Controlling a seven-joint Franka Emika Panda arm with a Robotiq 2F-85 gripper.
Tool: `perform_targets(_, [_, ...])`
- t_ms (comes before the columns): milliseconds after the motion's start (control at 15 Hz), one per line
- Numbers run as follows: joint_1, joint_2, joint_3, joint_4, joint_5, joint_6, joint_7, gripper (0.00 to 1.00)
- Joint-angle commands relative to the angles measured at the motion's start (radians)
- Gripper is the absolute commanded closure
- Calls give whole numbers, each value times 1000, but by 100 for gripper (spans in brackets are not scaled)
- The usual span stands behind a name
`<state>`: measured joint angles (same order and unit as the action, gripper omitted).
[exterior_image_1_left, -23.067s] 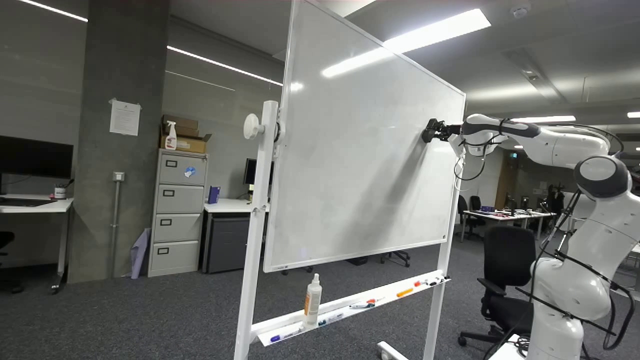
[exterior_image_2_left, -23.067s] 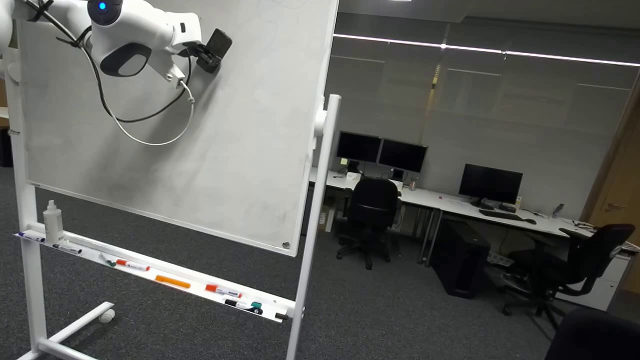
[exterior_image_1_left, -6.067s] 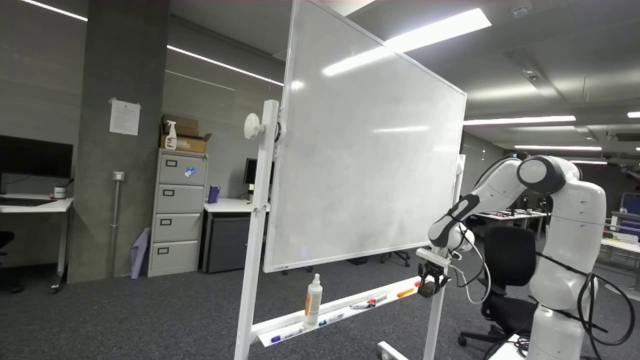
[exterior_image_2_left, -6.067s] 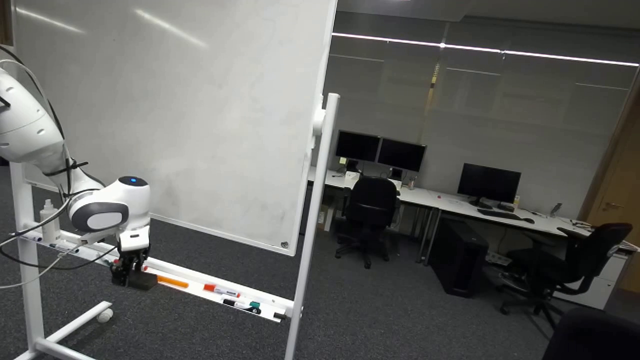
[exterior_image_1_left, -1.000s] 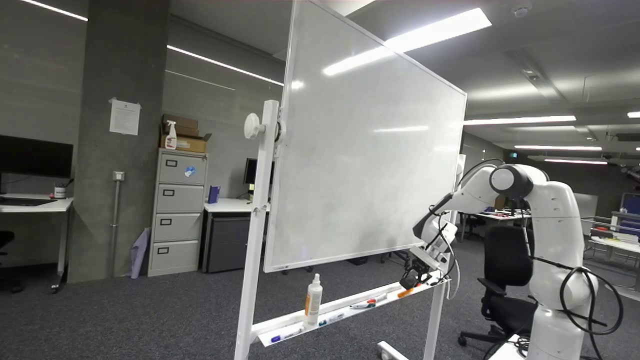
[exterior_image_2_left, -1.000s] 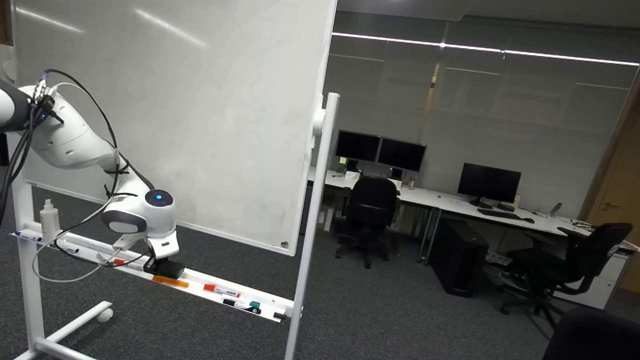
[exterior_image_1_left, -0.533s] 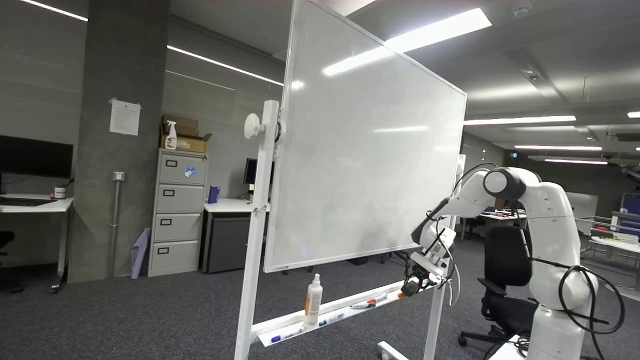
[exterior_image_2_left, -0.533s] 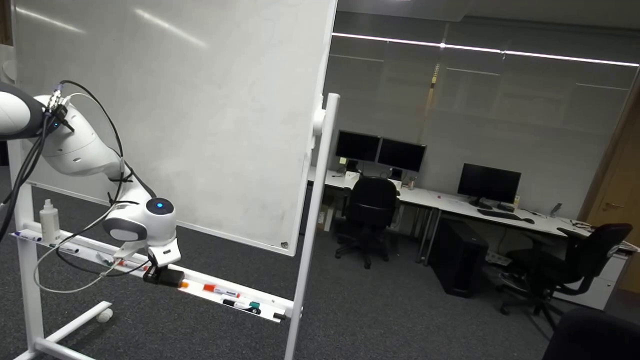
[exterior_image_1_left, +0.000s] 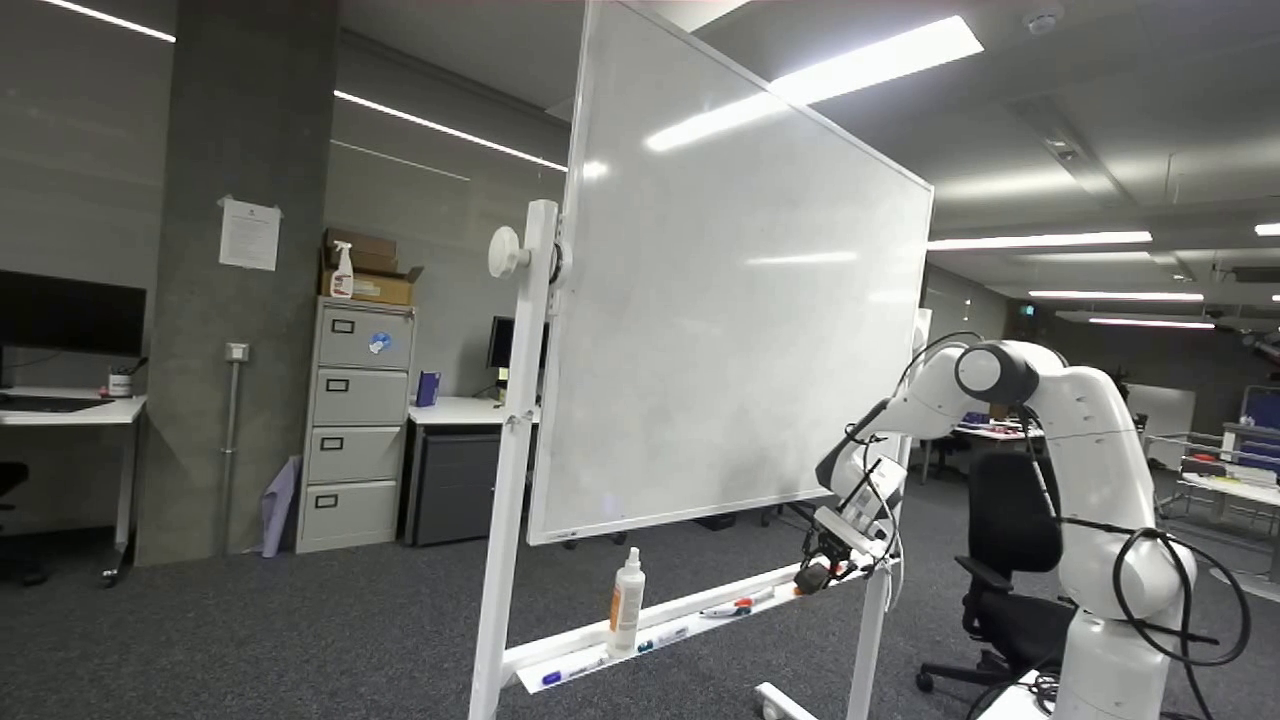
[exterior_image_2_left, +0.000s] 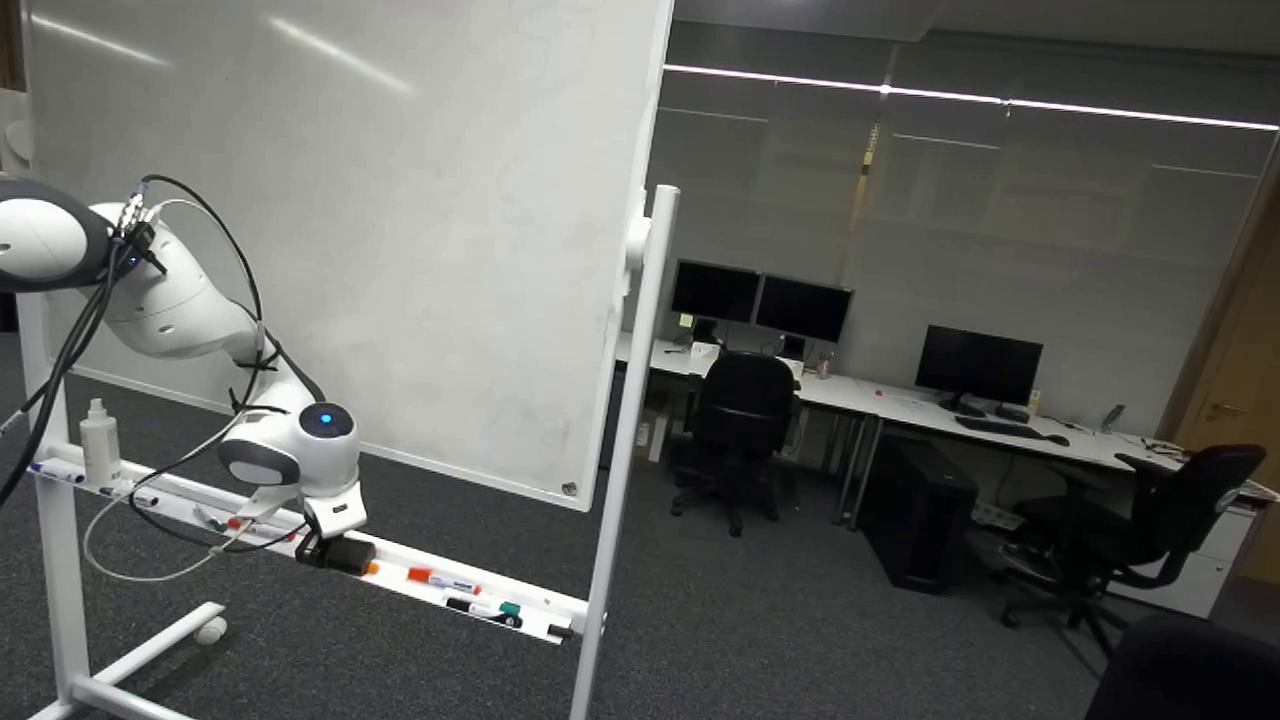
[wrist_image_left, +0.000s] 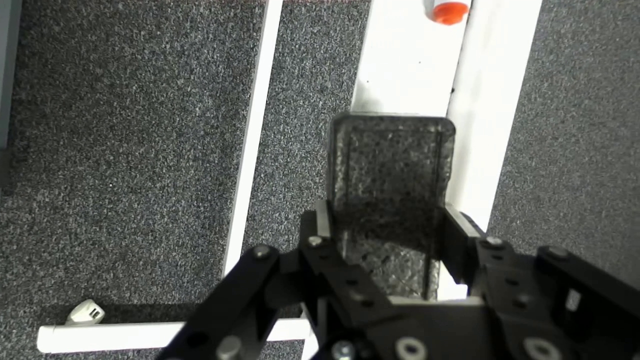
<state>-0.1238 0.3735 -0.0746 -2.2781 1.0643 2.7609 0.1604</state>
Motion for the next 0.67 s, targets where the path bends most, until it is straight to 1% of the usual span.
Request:
perform_targets(0, [-28,42,20,46,70,-4,-53,70])
perform_targets(600, [-39,76,24,88,151,-25,-57,70])
